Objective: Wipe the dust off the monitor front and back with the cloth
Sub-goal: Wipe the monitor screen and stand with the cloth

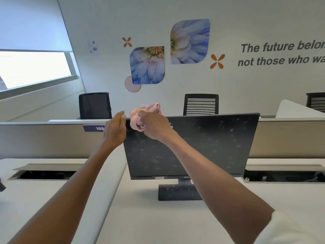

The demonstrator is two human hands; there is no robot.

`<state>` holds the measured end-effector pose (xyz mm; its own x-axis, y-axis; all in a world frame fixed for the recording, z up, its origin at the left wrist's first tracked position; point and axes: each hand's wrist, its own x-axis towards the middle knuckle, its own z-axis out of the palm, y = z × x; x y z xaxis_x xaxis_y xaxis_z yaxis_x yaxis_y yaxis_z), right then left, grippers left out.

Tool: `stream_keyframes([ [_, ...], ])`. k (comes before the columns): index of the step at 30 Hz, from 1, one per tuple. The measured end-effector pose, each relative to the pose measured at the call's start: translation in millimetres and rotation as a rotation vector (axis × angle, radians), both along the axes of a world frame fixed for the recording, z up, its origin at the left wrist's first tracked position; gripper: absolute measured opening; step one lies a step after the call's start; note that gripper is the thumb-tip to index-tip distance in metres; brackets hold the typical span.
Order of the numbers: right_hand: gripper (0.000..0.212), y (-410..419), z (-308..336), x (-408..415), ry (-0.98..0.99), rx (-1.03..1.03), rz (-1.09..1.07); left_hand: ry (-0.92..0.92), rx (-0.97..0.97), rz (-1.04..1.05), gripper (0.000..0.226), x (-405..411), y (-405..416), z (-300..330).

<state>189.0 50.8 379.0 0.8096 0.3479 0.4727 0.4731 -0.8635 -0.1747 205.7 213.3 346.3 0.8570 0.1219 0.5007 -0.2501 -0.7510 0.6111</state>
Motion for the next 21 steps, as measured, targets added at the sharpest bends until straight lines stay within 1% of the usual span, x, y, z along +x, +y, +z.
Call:
stream_keyframes([
  [5,0.05,-59.8,2.1,-8.6,0.078,0.026,-0.086,0.034,0.114,-0.12,0.045,3.4,-44.4,2.4],
  [12,0.056,-152.9,0.3,-10.3,0.131,0.11,-0.17,0.115,0.22,-0.223,0.048,7.4,-123.5,9.9],
  [15,0.056,-198.6,-0.5,-10.8,0.166,0.158,-0.219,0.138,0.254,-0.265,0.049,4.5,-156.0,12.9],
  [18,0.056,-240.8,-2.6,-12.6,0.155,0.199,-0.277,0.172,0.301,-0.291,0.05,0.7,-182.4,14.5],
  [21,0.049,-277.9,-4.0,-14.4,0.148,0.217,-0.325,0.169,0.367,-0.27,0.038,-0.2,-197.6,11.7],
])
